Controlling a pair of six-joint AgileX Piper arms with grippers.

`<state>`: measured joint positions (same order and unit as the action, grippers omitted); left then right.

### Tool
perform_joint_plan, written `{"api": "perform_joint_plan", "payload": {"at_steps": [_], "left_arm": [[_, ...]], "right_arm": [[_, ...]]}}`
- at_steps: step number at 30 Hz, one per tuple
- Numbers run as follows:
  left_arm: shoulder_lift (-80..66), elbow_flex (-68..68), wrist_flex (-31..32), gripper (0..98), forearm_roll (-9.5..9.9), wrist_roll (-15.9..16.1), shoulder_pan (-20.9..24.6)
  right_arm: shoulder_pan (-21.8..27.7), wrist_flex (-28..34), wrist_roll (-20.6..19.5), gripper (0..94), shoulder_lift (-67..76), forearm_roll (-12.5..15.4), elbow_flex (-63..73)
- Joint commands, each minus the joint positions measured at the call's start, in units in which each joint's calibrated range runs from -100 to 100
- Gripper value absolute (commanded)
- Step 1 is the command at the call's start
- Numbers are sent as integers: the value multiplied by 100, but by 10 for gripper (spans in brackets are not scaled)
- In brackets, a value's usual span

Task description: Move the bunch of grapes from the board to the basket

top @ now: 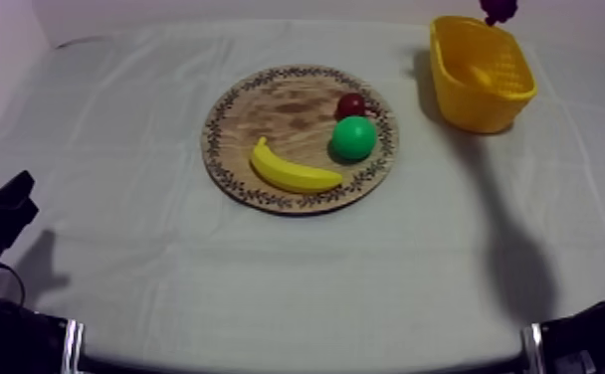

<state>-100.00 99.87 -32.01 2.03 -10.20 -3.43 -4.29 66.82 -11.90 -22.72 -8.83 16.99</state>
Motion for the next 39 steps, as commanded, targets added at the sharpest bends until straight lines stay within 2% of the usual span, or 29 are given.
{"api": "perform_joint_plan", "payload": {"at_steps": [1, 19, 39], "left_arm": [[0, 2, 0, 1, -1, 1, -1], [0, 2, 0, 1, -1, 1, -1], [0, 2, 0, 1, -1, 1, -1]], "right_arm": [[27, -7, 15, 251, -400, 16, 376], [137, -272, -29, 245, -1789, -59, 786], [164, -761, 8, 237, -1918, -16, -232]]}}
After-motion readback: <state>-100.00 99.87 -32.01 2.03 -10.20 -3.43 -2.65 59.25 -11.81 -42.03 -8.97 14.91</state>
